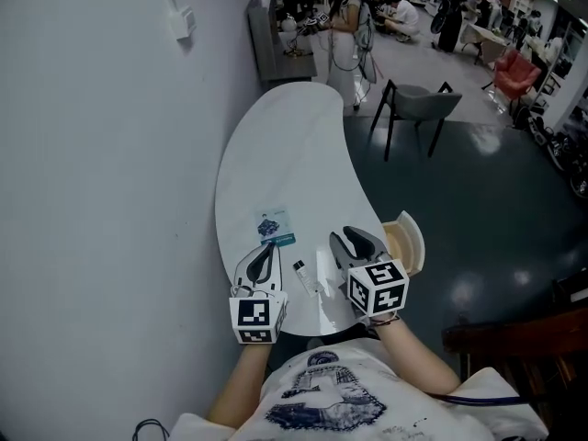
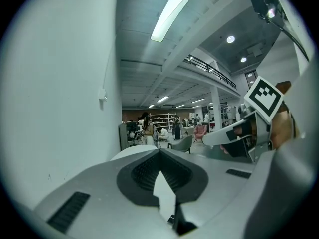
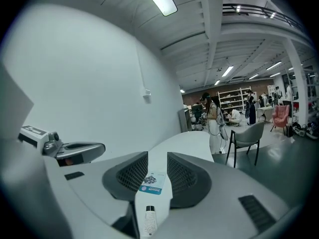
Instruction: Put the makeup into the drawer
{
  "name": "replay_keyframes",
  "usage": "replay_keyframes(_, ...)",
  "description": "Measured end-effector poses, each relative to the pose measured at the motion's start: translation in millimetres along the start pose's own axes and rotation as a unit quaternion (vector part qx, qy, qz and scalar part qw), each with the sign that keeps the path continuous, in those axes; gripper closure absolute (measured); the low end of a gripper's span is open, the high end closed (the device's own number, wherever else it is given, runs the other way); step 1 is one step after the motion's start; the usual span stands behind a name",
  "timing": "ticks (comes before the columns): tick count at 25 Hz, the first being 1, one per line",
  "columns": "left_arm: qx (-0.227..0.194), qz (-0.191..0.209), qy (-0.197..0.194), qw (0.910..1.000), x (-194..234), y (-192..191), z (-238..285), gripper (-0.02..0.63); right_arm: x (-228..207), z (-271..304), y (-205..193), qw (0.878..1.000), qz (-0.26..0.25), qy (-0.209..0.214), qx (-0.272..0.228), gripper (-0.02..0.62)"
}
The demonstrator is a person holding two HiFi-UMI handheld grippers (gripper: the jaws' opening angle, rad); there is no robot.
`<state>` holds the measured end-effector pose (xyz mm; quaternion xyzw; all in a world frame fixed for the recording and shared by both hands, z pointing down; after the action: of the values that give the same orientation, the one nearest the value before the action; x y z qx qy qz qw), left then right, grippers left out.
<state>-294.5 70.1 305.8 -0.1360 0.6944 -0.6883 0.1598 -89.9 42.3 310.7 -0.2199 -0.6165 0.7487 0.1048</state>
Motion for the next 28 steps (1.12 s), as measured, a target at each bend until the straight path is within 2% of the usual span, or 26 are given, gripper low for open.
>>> replay_keyframes(22, -0.003, -0.006, 0.000, 1.0000, 15, -4, 5, 0.560, 9, 18, -10, 1.000, -0.001, 0.007, 0.022, 0.463)
replay_keyframes(28, 0.012, -0.017, 0.011, 0.9997, 24, -22, 6, 0.560, 14, 32, -21, 0.999, -0.006, 0.021, 0.037, 0.463)
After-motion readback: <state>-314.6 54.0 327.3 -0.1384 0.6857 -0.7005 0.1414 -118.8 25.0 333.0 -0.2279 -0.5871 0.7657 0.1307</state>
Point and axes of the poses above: the fingertips, and each gripper's own axes: z forward along the fingers, x to its left, y out of its top, the point moved 8 cm from there along -z, backward along the fingers, and after that the axes turned 11 degrees about -x, right-handed, at the moved point
